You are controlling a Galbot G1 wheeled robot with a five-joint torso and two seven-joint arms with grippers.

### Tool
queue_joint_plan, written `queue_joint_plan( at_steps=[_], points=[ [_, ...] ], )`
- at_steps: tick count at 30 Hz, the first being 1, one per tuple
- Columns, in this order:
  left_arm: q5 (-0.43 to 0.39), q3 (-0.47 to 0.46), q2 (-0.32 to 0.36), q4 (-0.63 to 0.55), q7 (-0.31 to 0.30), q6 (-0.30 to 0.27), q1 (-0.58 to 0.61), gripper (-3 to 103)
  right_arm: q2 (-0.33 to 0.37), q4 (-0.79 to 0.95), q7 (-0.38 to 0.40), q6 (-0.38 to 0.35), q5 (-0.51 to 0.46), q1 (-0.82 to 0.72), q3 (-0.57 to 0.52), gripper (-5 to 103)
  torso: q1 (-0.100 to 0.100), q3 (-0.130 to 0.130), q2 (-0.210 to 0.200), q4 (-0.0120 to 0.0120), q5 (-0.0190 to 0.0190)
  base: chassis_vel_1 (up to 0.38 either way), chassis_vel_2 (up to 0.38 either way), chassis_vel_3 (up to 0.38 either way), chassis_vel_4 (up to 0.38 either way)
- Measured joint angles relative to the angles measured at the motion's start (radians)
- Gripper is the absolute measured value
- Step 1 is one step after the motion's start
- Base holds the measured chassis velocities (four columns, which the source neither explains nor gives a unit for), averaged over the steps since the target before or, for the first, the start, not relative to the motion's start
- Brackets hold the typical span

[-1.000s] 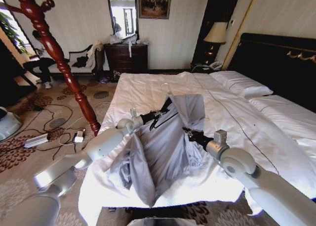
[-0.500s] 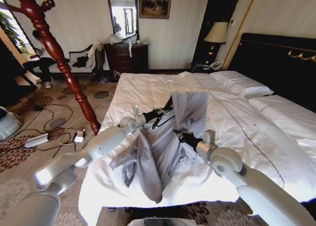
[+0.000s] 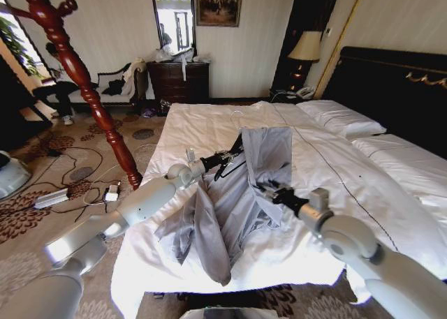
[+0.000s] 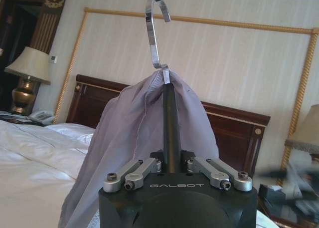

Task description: Pick up the clothes from the bed and hang them on the clothes hanger.

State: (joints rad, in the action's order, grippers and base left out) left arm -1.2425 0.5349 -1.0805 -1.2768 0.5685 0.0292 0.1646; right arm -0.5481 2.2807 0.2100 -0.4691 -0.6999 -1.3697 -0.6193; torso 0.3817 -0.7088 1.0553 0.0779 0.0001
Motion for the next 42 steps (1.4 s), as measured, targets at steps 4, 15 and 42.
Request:
queue_joint_plan(
  at_steps=[4,15,42],
  points=[
    [0.004,0.029,0.021,-0.036,0.004,-0.004,-0.003,16,0.056,-0.071,-0.056,0.066,0.293,-0.014,-0.044,83,0.0,0.0,0.0,0.0001,0.0001,0.0,0.0,0.0,0.0],
    [0.022,0.114,0.098,-0.108,0.028,-0.011,-0.038,16,0.092,-0.186,-0.139,0.162,0.724,0.037,0.031,100,0.0,0.0,0.0,-0.0002,-0.0002,0.0,0.0,0.0,0.0],
    [0.045,0.196,0.098,-0.17,0.02,-0.023,-0.069,16,0.071,-0.333,-0.179,0.178,0.937,0.204,0.244,61,0.0,0.0,0.0,-0.0002,-0.0001,0.0,0.0,0.0,0.0]
  ],
)
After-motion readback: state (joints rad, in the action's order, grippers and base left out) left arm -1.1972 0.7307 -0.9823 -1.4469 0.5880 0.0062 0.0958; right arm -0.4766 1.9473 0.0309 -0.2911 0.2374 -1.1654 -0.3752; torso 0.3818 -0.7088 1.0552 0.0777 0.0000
